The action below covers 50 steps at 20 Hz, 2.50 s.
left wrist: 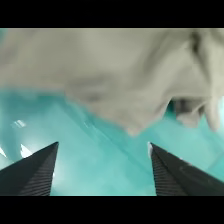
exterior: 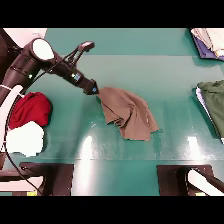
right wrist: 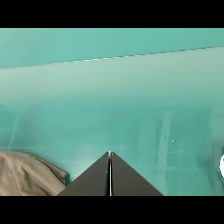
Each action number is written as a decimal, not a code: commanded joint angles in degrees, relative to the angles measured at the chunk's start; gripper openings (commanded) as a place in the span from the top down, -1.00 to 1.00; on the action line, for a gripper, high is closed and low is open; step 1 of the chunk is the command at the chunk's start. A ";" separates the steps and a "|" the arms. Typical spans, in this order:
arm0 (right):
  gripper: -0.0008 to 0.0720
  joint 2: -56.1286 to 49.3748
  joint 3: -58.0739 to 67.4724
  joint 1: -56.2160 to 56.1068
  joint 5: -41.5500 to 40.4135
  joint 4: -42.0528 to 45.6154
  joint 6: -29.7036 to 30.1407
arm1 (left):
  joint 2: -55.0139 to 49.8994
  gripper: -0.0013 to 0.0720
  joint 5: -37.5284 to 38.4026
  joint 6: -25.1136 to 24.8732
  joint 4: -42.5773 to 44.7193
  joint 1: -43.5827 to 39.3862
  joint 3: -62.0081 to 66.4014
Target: Fold the shirts.
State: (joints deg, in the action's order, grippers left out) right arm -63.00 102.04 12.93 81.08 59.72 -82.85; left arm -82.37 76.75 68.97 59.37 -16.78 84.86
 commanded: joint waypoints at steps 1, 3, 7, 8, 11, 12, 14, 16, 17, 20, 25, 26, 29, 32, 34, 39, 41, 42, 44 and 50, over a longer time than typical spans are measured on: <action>0.92 -0.02 0.11 0.02 0.17 0.02 0.00 | 1.07 -0.79 -2.91 2.38 -6.93 2.29 -11.30; 0.92 -0.02 0.09 0.02 0.20 0.02 0.00 | 1.05 -0.79 -11.85 -0.76 -17.20 0.92 -22.03; 0.92 -0.02 0.09 0.02 0.20 0.00 0.00 | 0.83 -0.79 -27.85 -5.11 -26.82 -3.50 -36.17; 0.92 -0.02 0.09 0.02 0.20 0.00 0.00 | 0.42 -0.79 -29.49 -5.20 -27.39 -4.74 -37.18; 0.92 -0.02 0.09 0.02 0.33 0.00 0.00 | -1.60 -0.79 -31.63 -10.40 -33.97 -9.14 -37.22; 0.92 -0.02 0.09 0.02 0.63 0.00 0.00 | -2.03 -0.79 -32.72 -10.91 -35.85 -10.12 -37.22; 0.92 -0.02 0.09 0.02 1.38 0.28 0.00 | -2.14 -0.78 -32.70 -10.86 -37.57 -10.73 -36.96; 0.92 -0.02 0.09 0.02 2.73 0.44 0.00 | -2.05 0.38 -30.08 -10.95 -37.00 -10.10 -35.69; 0.92 -0.02 0.09 0.02 3.61 0.42 0.00 | -1.75 0.86 -28.28 -10.78 -35.80 -9.14 -34.58; 0.92 0.63 -4.35 -0.59 6.16 0.24 0.00 | 1.01 0.88 -22.71 -6.71 -30.16 -3.17 -28.81; 0.64 5.40 -31.82 -8.39 4.74 -0.13 0.00 | 10.93 0.87 -15.69 -4.46 -20.24 6.27 -16.46; -0.09 5.99 -38.36 -11.21 3.76 -0.39 -0.02 | 12.28 0.87 -15.72 -4.44 -19.30 6.60 -15.19; -0.49 6.27 -57.75 -22.03 -5.09 -6.10 0.00 | 13.68 0.87 -15.52 -4.37 -18.18 6.58 -13.73; -0.47 6.25 -70.25 -32.44 -19.43 -16.41 0.00 | 13.42 0.87 -14.56 -4.20 -17.75 6.58 -13.73; -0.42 6.25 -74.12 -38.23 -27.02 -23.10 0.02 | 13.42 0.87 -14.23 -3.54 -17.75 6.58 -13.73; -0.42 1.51 -73.48 -48.15 -35.34 -28.72 0.00 | 13.42 0.87 -12.09 -2.93 -17.05 6.58 -13.73; -0.42 -3.72 -70.44 -50.16 -36.81 -28.76 0.00 | 13.42 0.87 -9.03 -2.47 -11.96 6.58 -13.75; -0.42 -5.84 -68.65 -51.19 -37.90 -28.70 0.00 | 13.42 0.87 -7.61 -1.01 -8.46 6.58 -13.75; -0.42 -10.43 -64.72 -52.89 -37.46 -28.70 0.00 | 13.31 0.87 -5.75 1.68 -1.25 6.58 -13.88; -0.37 -19.04 -58.42 -59.71 -36.72 -28.72 -0.04 | 13.27 0.87 -4.72 3.08 1.27 6.58 -16.26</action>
State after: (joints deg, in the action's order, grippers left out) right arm -78.41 41.08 -43.77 44.97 30.41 -82.85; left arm -69.08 71.00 71.13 58.37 -10.22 69.25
